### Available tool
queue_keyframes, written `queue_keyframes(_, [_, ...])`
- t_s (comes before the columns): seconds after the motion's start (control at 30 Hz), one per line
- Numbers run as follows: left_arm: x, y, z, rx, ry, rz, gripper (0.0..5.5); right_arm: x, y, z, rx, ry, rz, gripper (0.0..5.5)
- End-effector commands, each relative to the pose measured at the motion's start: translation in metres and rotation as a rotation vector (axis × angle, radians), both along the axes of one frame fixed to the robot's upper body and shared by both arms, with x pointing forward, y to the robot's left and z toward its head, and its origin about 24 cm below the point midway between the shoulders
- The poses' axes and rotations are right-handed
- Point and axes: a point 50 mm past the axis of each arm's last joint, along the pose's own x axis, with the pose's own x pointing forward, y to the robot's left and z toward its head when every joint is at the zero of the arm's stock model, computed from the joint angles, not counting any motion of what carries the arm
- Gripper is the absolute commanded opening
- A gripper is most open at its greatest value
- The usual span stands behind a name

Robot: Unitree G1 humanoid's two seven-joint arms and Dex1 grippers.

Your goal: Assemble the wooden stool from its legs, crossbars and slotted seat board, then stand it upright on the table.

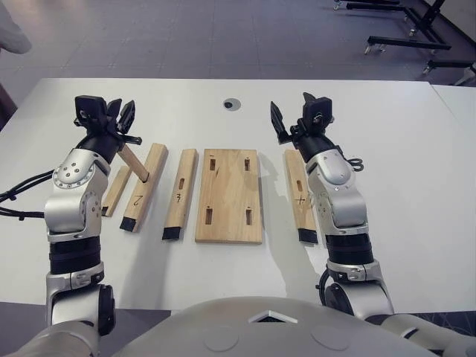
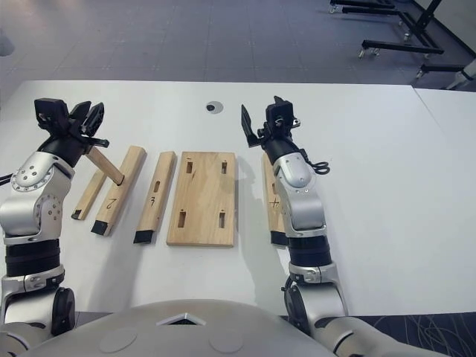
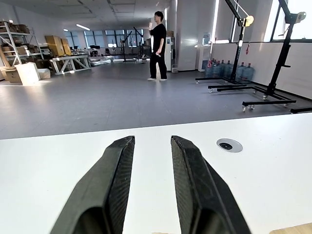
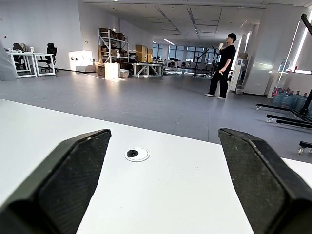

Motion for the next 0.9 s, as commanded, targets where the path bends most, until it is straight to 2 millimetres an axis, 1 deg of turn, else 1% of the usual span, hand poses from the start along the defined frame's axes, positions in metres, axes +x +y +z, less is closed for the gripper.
queue_keyframes(0.03, [-0.001,-0.003,-0.031,-0.037,0.143,0.006,1.32,0.005,-0.001,0.01,0.001,-0.024,0.001,4.06])
queue_keyframes(0.13, [0.003,-0.007,-0.019,-0.051,0.099,0.0,1.32,0.004,0.001,0.008,-0.001,-0.024,0.008,4.06])
queue_keyframes(0.2, [0.003,-0.01,-0.007,-0.068,0.062,0.0,1.32,0.003,0.001,0.007,0.001,-0.021,0.008,4.06])
queue_keyframes(0.27, [-0.001,-0.013,0.011,-0.103,0.004,0.006,1.32,0.003,0.0,0.008,0.002,-0.022,0.003,4.06])
queue_keyframes(0.33, [-0.012,-0.016,0.029,-0.114,-0.06,0.018,1.32,0.001,-0.002,0.007,0.004,-0.02,-0.005,4.06])
queue_keyframes(0.4, [-0.026,-0.015,0.062,-0.161,-0.237,0.039,1.32,-0.001,-0.004,0.006,-0.002,-0.017,-0.009,4.06])
queue_keyframes(0.47, [-0.039,-0.018,0.087,-0.147,-0.358,0.05,1.32,-0.004,-0.009,0.004,-0.007,-0.013,-0.025,4.06])
queue_keyframes(0.5, [-0.047,-0.022,0.093,-0.103,-0.388,0.042,1.32,-0.004,-0.012,0.003,-0.01,-0.008,-0.034,4.06])
queue_keyframes(0.53, [-0.055,-0.028,0.096,-0.064,-0.401,0.034,1.32,-0.006,-0.014,0.002,-0.012,-0.003,-0.041,4.06])
queue_keyframes(0.6, [-0.068,-0.039,0.091,-0.007,-0.383,0.003,1.32,-0.008,-0.015,-0.001,-0.015,0.006,-0.049,4.06])
queue_keyframes(0.63, [-0.074,-0.044,0.084,0.011,-0.357,-0.013,1.32,-0.009,-0.015,-0.001,-0.015,0.009,-0.051,4.06])
queue_keyframes(0.67, [-0.081,-0.046,0.074,0.014,-0.309,-0.02,1.32,-0.011,-0.016,-0.002,-0.014,0.013,-0.057,4.06])
queue_keyframes(0.8, [-0.111,-0.04,0.029,0.003,-0.101,0.021,1.96,-0.016,-0.02,-0.006,-0.02,0.03,-0.077,4.06])
queue_keyframes(0.87, [-0.126,-0.034,0.002,-0.017,0.022,0.074,2.24,-0.017,-0.019,-0.008,-0.022,0.039,-0.073,4.06])
queue_keyframes(0.9, [-0.131,-0.032,-0.008,-0.018,0.065,0.094,2.41,-0.018,-0.019,-0.009,-0.023,0.041,-0.072,4.06])
